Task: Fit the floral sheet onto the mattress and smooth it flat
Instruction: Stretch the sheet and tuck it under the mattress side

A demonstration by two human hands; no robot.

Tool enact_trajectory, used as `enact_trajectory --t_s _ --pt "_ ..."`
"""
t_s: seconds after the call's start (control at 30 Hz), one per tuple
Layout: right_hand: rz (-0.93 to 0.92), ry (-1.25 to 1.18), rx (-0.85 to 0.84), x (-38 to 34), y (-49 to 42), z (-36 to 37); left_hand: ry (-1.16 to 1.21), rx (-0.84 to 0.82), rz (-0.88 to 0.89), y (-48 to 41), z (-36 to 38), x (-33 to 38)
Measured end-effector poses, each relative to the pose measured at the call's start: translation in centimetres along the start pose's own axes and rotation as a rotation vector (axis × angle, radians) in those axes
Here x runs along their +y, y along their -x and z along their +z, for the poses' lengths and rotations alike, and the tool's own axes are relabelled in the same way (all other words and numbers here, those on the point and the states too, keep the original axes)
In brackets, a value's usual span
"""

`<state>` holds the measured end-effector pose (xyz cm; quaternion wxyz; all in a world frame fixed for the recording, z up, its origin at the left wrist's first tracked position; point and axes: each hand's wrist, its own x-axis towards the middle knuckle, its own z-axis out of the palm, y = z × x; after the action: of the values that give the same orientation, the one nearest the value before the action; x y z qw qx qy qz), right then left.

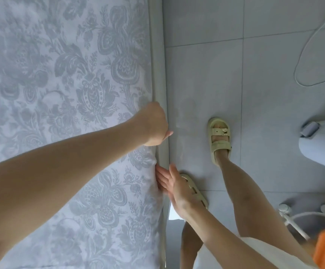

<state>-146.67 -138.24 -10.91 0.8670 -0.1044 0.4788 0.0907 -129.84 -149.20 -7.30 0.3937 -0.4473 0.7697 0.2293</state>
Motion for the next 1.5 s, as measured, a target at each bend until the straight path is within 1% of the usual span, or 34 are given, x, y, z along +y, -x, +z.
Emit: enact_trajectory --t_s 0.1,0.17,0.2,0.27,0.33,0.4,0.47,0.53,0.57,0.63,0.7,0.77,0.83,0.87,0.9,1.0,1.07,1.13,1.23,1.3,1.37,1.4,1.43,1.5 --pt "-0.008 -0.075 -0.139 0.7 -2.3 2.2 -0.001 0.041 -0.01 0.8 0.0 -0.4" --pt "-0.008 -0.128 -0.165 0.9 -4.0 2.9 -0.017 0.065 0.02 1.6 0.3 -0.8" --pt "-0.007 -0.148 -0.144 1.1 -4.3 2.7 -0.035 0.097 0.039 1.9 0.7 -0.9" --pt "0.01 -0.171 -0.091 2.2 -3.8 1.6 -0.043 0.267 0.084 2.8 2.3 -0.6" --pt "0.048 -0.19 -0.065 4.1 -2.5 -0.3 -0.01 0.441 0.164 4.0 3.8 0.9" --pt "0.037 -0.174 -0.088 6.0 -1.4 -1.3 0.037 0.53 0.241 5.1 4.9 3.8" --pt "-0.04 -0.149 -0.089 6.2 -1.5 -0.4 0.07 0.579 0.267 5.8 5.5 6.1" --pt "-0.113 -0.072 -0.06 5.5 -2.3 1.0 0.092 0.557 0.234 6.2 6.0 7.0" --pt "-0.123 -0.043 -0.051 5.2 -2.6 1.5 0.086 0.5 0.209 6.3 6.5 7.0" --pt "-0.093 -0.061 -0.078 5.2 -3.0 1.2 0.043 0.391 0.144 6.3 7.4 7.4" --pt "-0.025 -0.144 -0.097 6.1 -2.3 -0.2 0.008 0.336 0.086 5.8 7.5 8.2" --pt "-0.009 -0.191 0.042 7.9 -0.9 -1.7 -0.008 0.23 0.045 4.7 7.1 9.2" --pt "-0.048 -0.198 0.181 10.6 1.1 -2.7 -0.048 0.138 0.016 3.9 6.5 9.9" --pt "-0.065 -0.211 0.181 11.7 2.2 -2.8 -0.056 0.113 0.007 3.8 6.2 10.2" --pt "-0.077 -0.209 0.138 12.6 3.0 -2.5 -0.055 0.094 -0.007 3.8 6.1 10.3" --pt "-0.075 -0.143 -0.051 13.1 2.6 -0.1 -0.044 0.088 -0.027 4.2 5.9 10.4" --pt "-0.07 -0.103 -0.109 12.1 1.2 1.4 -0.056 0.105 -0.027 4.2 6.1 10.3" --pt "-0.052 -0.102 -0.131 11.5 0.1 1.7 -0.072 0.119 -0.021 3.9 6.5 10.2" --pt "0.015 -0.085 -0.088 11.9 -0.3 0.4 -0.115 0.146 -0.011 3.4 7.2 10.2" --pt "0.049 -0.018 0.079 12.5 0.7 -0.1 -0.118 0.171 -0.012 3.4 7.5 10.4" --pt "0.008 0.037 0.229 13.3 2.1 -0.5 -0.07 0.237 -0.019 3.4 8.1 10.5" --pt "-0.071 0.061 0.282 13.8 2.8 -0.5 -0.042 0.309 -0.018 3.6 8.3 10.5" --pt "-0.167 0.099 0.331 14.2 3.3 -0.4 0.018 0.412 -0.021 4.0 8.5 10.5" --pt "-0.376 0.255 0.401 14.3 4.0 0.1 0.205 0.724 -0.046 5.1 9.1 10.4"
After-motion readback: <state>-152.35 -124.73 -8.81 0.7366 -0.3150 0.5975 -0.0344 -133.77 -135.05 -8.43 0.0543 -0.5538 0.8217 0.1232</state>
